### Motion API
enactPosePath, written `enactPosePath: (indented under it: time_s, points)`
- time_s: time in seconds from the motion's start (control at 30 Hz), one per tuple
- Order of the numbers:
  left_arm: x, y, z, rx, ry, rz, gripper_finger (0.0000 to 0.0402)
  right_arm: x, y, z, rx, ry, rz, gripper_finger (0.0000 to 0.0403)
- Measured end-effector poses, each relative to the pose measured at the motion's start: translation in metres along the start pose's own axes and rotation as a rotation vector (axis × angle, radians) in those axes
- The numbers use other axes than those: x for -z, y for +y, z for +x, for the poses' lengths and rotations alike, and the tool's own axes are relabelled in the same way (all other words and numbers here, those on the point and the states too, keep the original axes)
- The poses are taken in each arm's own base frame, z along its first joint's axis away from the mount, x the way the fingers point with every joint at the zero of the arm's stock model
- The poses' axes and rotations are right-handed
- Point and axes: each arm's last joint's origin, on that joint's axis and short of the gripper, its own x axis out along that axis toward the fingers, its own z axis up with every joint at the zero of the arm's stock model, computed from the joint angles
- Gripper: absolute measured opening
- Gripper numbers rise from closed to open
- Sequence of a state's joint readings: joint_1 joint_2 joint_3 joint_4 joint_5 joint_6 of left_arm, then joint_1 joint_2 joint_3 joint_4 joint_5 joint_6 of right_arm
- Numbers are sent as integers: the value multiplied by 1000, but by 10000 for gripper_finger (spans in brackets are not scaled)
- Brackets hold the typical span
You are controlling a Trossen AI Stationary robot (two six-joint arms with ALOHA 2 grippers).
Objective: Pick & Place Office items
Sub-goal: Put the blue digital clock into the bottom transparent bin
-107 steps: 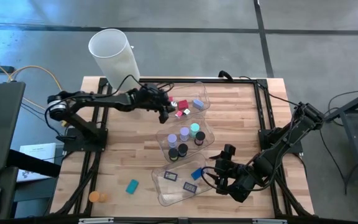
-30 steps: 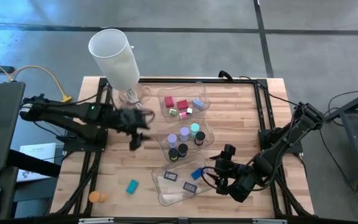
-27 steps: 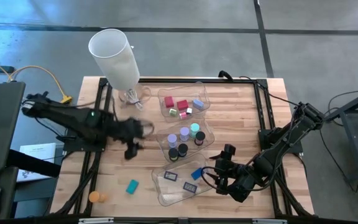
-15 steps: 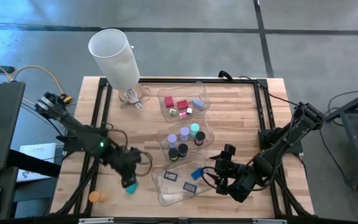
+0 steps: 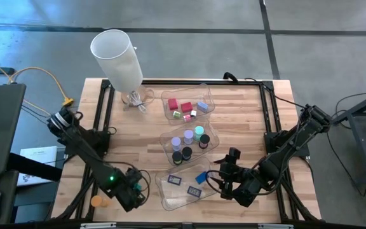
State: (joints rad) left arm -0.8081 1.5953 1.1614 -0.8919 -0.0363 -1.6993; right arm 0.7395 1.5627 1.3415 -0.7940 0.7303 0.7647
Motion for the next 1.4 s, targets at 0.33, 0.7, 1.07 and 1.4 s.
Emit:
enactPosePath:
  time_s: [0.33, 0.7, 1.07, 1.4]
  points:
    - [4, -2, 23, -80, -36, -96, 221, 0, 0, 0, -7, 5, -28, 274]
    - [6, -4, 31, -85, -22, -186, 221, 1, 1, 0, -23, 21, -102, 274]
    - [2, -4, 32, -80, -62, -233, 221, 1, 0, 0, -21, 19, -142, 274]
    - [1, -5, 42, -105, -78, -259, 221, 1, 0, 0, -20, 19, -143, 274]
